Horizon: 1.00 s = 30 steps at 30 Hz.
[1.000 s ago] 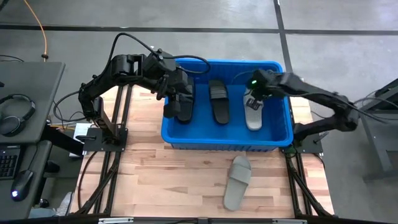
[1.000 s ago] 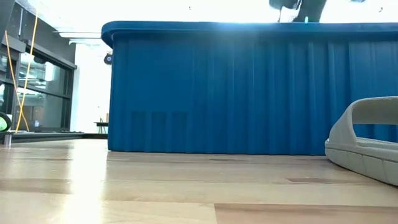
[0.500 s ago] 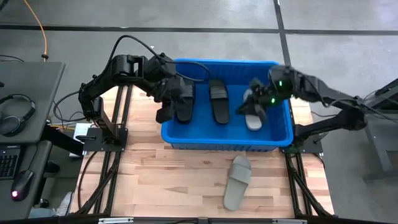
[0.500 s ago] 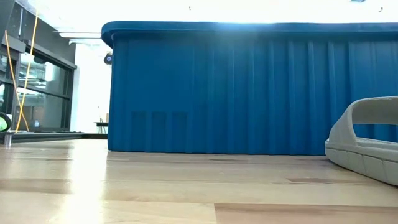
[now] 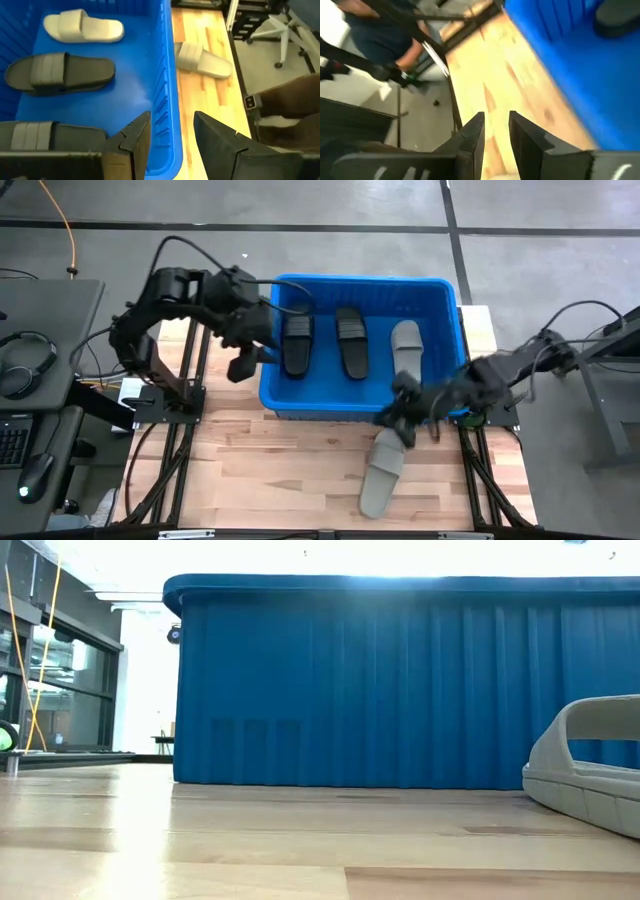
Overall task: Pick and place slides into bin
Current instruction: Put the gray slides on top of the gray slides into the blue bin
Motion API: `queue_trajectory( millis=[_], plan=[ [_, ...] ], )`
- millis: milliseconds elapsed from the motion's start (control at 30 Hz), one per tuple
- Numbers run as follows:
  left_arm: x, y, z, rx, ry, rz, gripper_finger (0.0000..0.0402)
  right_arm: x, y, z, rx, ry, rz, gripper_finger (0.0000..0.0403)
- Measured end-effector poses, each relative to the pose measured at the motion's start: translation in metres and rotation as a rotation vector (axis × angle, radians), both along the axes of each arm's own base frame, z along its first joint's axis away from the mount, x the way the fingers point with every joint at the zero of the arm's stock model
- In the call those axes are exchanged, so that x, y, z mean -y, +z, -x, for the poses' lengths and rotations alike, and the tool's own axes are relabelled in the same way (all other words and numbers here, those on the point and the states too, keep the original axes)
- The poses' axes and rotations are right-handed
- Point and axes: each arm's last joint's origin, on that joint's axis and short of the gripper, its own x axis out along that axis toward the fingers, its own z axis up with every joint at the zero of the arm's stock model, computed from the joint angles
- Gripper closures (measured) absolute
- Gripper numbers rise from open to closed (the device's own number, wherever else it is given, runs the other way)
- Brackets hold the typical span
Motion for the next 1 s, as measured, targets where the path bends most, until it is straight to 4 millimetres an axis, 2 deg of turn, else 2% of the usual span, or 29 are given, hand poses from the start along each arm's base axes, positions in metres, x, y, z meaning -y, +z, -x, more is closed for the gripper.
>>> queue_trajectory(
  millis=[167, 267, 433, 567, 667, 767, 900, 1000],
  plan=[
    [0.013, 0.011, 0.018, 0.045, 0.005, 0.017, 0.0263, -0.040, -0.028, -0.014, -0.137, 0.038, -0.059, 0.0325],
    [0.023, 0.015, 0.025, 0.061, 0.000, 0.020, 0.0263, -0.068, -0.043, -0.015, -0.218, 0.065, -0.100, 0.0325],
    [0.034, 0.017, 0.027, 0.060, 0.032, -0.023, 0.0264, -0.113, -0.048, -0.012, -0.301, 0.041, -0.114, 0.0325],
    [0.041, 0.016, 0.027, 0.058, 0.039, -0.003, 0.0264, -0.144, -0.050, -0.019, -0.450, 0.009, 0.013, 0.0325],
    [0.046, 0.016, 0.024, 0.056, 0.032, 0.014, 0.0264, -0.159, -0.051, -0.030, -0.583, 0.001, 0.160, 0.0325],
    [0.049, 0.015, 0.023, 0.052, 0.038, 0.015, 0.0264, -0.172, -0.051, -0.040, -0.632, -0.031, 0.278, 0.0324],
    [0.052, 0.015, 0.023, 0.054, 0.034, 0.005, 0.0264, -0.191, -0.053, -0.056, -0.563, -0.023, 0.278, 0.0316],
    [0.052, 0.015, 0.023, 0.054, 0.032, 0.007, 0.0264, -0.201, -0.065, -0.061, -0.582, -0.031, 0.287, 0.0298]
  ],
)
